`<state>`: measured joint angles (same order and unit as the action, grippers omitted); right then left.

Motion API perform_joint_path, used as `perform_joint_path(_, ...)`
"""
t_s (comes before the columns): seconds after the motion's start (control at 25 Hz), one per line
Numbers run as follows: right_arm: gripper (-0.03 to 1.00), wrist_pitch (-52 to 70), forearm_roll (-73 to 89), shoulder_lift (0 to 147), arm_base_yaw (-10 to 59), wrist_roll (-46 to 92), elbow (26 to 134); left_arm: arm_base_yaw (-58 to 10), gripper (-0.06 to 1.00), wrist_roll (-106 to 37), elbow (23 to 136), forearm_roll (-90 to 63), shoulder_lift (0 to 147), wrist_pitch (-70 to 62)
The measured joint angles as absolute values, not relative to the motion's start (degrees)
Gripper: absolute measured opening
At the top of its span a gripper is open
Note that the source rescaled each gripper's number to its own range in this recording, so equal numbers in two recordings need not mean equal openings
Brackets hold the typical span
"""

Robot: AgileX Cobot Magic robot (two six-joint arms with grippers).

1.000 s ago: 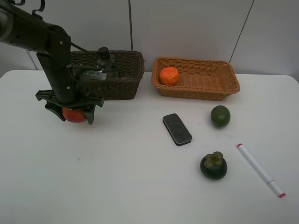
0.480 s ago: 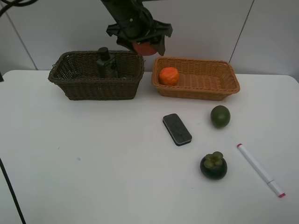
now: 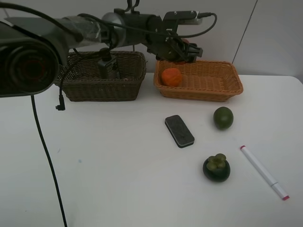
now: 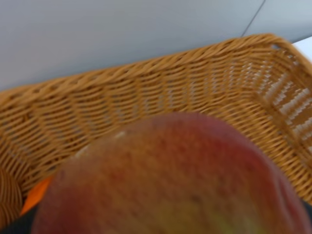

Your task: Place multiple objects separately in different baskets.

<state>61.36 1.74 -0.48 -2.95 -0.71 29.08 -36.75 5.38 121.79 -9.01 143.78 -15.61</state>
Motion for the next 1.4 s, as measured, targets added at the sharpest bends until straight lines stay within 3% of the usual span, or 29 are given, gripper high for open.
perform_joint_path(0.16, 0.99, 61.36, 1.69, -0.48, -2.95, -0.71, 29.08, -36.75, 0.89, 5.33, 121.79, -9.03, 145.26, -14.79)
perform_joint_path(0.44, 0.99, 61.36, 1.69, -0.48, -2.95, -0.71, 29.08, -36.75, 0.90, 5.33, 122.02, -9.14, 144.77, -15.60)
perform_joint_path(0.68, 0.99, 61.36, 1.69, -0.48, -2.95, -0.71, 29.08, -36.50, 0.90, 7.14, 126.31, -9.14, 139.14, -32.13)
perform_joint_path(0.96, 0.99, 61.36, 1.69, -0.48, -2.95, -0.71, 29.08, -35.22, 0.90, 11.98, 134.80, -7.38, 132.24, -66.64)
perform_joint_path(1.24, 0.99, 61.36, 1.76, -0.48, -2.95, -0.71, 29.08, -32.19, 0.90, 12.05, 134.81, -0.44, 129.95, -68.90)
perform_joint_path(1.4, 0.99, 61.36, 1.76, -0.48, -2.95, -0.71, 29.08, -26.72, 0.90, 12.14, 127.93, 1.83, 124.71, -68.85)
